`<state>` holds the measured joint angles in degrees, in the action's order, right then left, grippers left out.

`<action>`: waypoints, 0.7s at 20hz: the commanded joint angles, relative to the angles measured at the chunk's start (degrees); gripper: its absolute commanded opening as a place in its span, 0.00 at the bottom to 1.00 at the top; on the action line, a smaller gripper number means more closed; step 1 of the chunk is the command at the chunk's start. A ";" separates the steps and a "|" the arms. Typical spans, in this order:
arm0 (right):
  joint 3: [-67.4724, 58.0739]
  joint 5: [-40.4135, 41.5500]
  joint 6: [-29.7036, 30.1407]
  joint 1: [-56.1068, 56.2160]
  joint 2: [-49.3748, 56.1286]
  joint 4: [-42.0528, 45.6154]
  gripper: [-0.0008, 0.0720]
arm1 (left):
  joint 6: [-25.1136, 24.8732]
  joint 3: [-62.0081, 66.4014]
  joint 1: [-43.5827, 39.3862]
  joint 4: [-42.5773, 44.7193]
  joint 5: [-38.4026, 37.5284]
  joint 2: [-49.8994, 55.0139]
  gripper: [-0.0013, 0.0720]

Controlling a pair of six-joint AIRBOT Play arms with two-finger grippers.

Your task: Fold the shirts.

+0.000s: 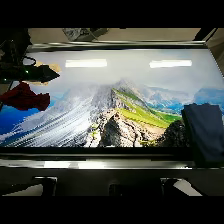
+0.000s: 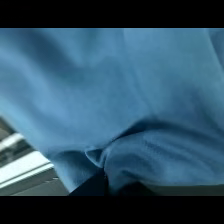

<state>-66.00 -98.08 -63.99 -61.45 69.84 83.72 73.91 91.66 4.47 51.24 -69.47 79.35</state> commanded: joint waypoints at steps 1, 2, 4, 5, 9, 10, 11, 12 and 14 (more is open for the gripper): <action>3.74 4.28 0.33 -0.20 -0.07 6.16 0.34 | 0.00 0.02 0.02 0.00 0.02 0.04 0.06; 2.21 5.31 0.35 -0.17 -0.07 7.69 0.48 | 0.02 0.20 0.04 -0.02 0.00 0.02 0.06; -5.35 8.31 2.38 -0.11 -0.07 6.64 0.67 | 0.24 1.99 0.15 -0.26 -0.22 -0.20 0.06; -11.34 11.32 4.94 0.00 -0.07 4.15 0.72 | 0.22 3.96 0.15 -0.22 -0.22 -0.46 0.06; -33.42 30.12 9.46 9.88 -0.07 -3.89 0.72 | 7.32 16.98 -2.38 19.96 -0.02 -0.26 0.05; -36.09 32.54 9.44 15.54 -0.07 -3.85 0.73 | 11.43 18.64 -4.39 32.13 -0.17 -0.22 0.05; -36.98 33.46 9.33 22.40 -0.09 -3.82 0.73 | 14.45 18.78 -6.51 43.34 -0.46 -0.22 0.06; -36.85 31.54 8.37 29.75 0.24 -3.72 0.73 | 16.24 18.34 -7.85 49.55 -2.25 0.13 0.06; -34.88 20.90 4.13 42.49 2.60 -3.56 0.80 | 17.18 14.40 -8.13 47.28 -9.14 0.63 0.52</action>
<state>-98.96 -72.53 -56.77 -34.37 70.72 80.95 85.71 107.11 -1.56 85.43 -71.90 79.44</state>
